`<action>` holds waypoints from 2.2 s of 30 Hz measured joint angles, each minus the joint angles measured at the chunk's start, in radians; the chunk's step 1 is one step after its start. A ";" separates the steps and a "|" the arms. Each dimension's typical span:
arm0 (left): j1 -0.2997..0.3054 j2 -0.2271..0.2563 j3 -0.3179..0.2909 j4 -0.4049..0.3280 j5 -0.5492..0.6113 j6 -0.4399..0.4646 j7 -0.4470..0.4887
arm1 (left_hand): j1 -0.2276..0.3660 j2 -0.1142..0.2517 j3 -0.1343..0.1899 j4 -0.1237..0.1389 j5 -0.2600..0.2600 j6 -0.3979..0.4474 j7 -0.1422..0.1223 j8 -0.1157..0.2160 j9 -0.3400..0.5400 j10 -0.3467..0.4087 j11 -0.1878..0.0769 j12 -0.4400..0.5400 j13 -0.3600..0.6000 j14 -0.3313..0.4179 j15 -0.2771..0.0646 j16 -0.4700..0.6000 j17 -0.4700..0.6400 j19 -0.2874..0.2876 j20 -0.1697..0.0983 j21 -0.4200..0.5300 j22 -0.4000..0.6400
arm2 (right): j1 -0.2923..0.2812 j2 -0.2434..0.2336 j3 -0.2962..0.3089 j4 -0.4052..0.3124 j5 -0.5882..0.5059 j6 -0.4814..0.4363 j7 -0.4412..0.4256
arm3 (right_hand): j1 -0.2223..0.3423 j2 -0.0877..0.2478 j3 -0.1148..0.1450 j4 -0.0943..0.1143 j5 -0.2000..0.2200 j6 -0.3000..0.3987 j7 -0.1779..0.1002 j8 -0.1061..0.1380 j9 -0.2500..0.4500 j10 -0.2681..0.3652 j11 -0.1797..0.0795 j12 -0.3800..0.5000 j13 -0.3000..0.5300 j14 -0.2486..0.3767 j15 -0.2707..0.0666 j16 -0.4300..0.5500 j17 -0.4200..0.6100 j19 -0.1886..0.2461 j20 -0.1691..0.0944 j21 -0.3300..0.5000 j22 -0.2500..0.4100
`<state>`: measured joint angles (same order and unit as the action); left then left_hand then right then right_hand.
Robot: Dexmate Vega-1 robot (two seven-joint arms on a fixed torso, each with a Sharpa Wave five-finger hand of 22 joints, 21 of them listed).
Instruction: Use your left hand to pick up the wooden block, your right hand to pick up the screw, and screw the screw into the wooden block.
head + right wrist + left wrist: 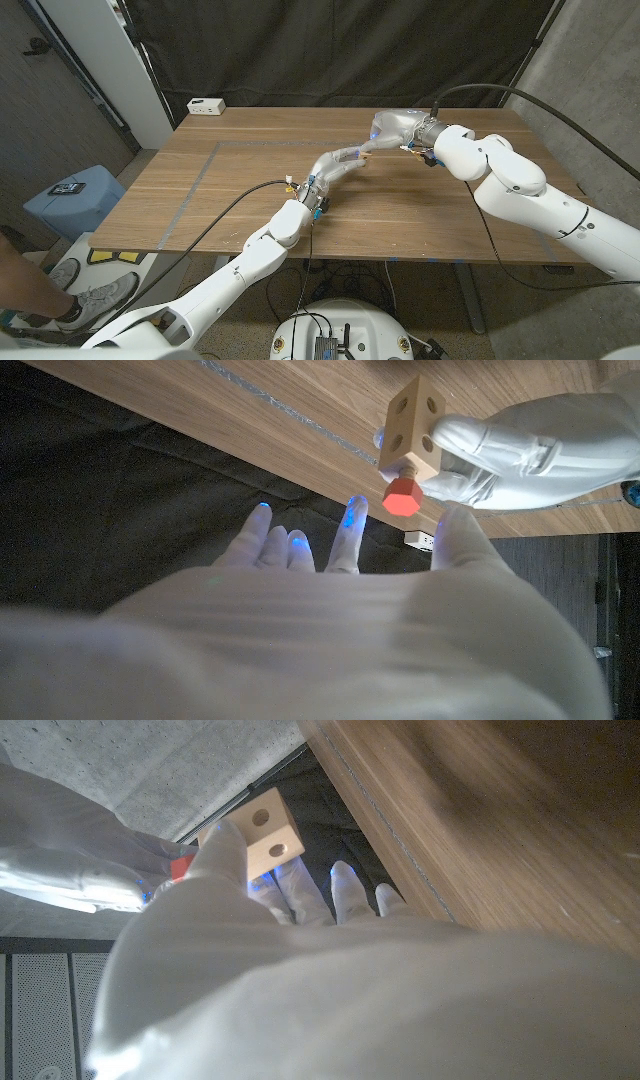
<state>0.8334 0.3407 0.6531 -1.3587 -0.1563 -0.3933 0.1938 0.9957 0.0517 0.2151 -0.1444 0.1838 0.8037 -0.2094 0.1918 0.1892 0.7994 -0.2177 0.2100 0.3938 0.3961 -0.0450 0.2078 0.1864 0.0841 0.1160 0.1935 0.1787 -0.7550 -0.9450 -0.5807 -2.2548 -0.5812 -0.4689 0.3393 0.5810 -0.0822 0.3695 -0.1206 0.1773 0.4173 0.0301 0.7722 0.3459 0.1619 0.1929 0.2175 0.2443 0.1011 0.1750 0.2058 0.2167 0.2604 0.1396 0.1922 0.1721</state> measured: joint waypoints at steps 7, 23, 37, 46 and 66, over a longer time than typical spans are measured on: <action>0.003 0.002 0.000 -0.004 0.001 0.000 0.001 | 0.000 0.000 0.000 0.000 0.000 0.000 0.000 0.000 0.000 0.000 0.000 0.000 0.000 0.000 0.000 0.000 0.000 0.000 0.000 0.000 0.000 | -0.007 -0.011 0.014 -0.003 0.033 0.026 -0.006 | 0.015 0.015 0.014 -0.014 0.005 -0.031 -0.020 -0.031 -0.022 -0.018 0.004 -0.005 0.000 -0.011 0.000 0.000 -0.003 -0.003 -0.004 0.000 0.000; 0.004 0.003 0.000 -0.011 0.005 0.000 -0.001 | 0.000 0.000 0.000 0.000 0.000 0.000 0.000 -0.001 -0.004 0.000 0.000 0.000 0.000 0.000 0.000 0.000 0.000 0.000 0.000 0.000 0.000 | -0.006 -0.031 0.031 -0.013 0.072 0.053 0.003 | 0.091 0.027 0.055 -0.055 0.027 -0.075 -0.046 -0.088 -0.068 -0.043 0.004 -0.008 0.005 -0.023 0.002 -0.007 -0.012 0.004 0.011 0.000 0.000; 0.006 0.007 0.000 -0.017 0.006 0.000 -0.003 | 0.000 0.000 -0.001 -0.001 0.000 0.000 0.000 -0.001 -0.004 0.000 0.000 0.000 0.000 0.000 0.000 0.000 0.000 0.000 0.000 0.000 0.000 | 0.000 -0.031 0.016 -0.013 0.042 0.049 0.007 | 0.145 0.008 0.079 -0.064 0.027 -0.044 -0.070 -0.096 -0.092 -0.059 -0.002 -0.008 0.004 -0.028 -0.004 -0.007 -0.012 0.004 0.011 0.000 0.000; 0.009 0.009 0.000 -0.021 0.007 0.000 -0.003 | 0.000 0.000 -0.001 -0.001 0.000 0.000 0.000 -0.001 -0.005 0.000 0.000 0.000 0.003 0.000 0.000 0.000 0.000 0.000 0.000 0.000 0.000 | -0.005 -0.025 0.012 -0.013 0.022 0.036 0.001 | 0.168 -0.003 0.086 -0.063 0.027 0.002 -0.058 -0.090 -0.105 -0.051 -0.002 -0.002 0.004 -0.025 -0.008 -0.007 -0.012 0.004 0.011 0.000 0.000; 0.010 0.009 0.000 -0.023 0.008 0.005 -0.002 | 0.000 0.000 -0.001 -0.001 0.000 0.000 0.000 0.001 -0.006 -0.005 -0.005 0.000 0.000 0.000 0.000 0.000 0.000 0.000 0.000 0.000 0.000 | -0.007 -0.008 0.007 -0.004 0.019 0.013 0.001 | 0.181 -0.008 0.105 -0.050 0.027 0.086 -0.046 -0.073 -0.119 -0.035 0.004 0.006 0.009 -0.015 -0.009 -0.001 -0.012 0.010 0.005 0.000 0.000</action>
<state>0.8439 0.3501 0.6530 -1.3813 -0.1480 -0.3880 0.1917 0.9957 0.0516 0.2140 -0.1456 0.1836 0.8037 -0.2094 0.1929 0.1835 0.7940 -0.2230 0.2099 0.3939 0.3961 -0.0450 0.2078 0.1864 0.0841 0.1160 0.1935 0.1787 -0.7619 -0.9530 -0.5734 -2.2590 -0.5619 -0.4562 0.3399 0.7623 -0.0905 0.4744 -0.1703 0.2042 0.5034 -0.0156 0.6995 0.2273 0.1272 0.1965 0.2235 0.2535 0.0860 0.1661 0.2050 0.2046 0.2700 0.1446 0.1923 0.1723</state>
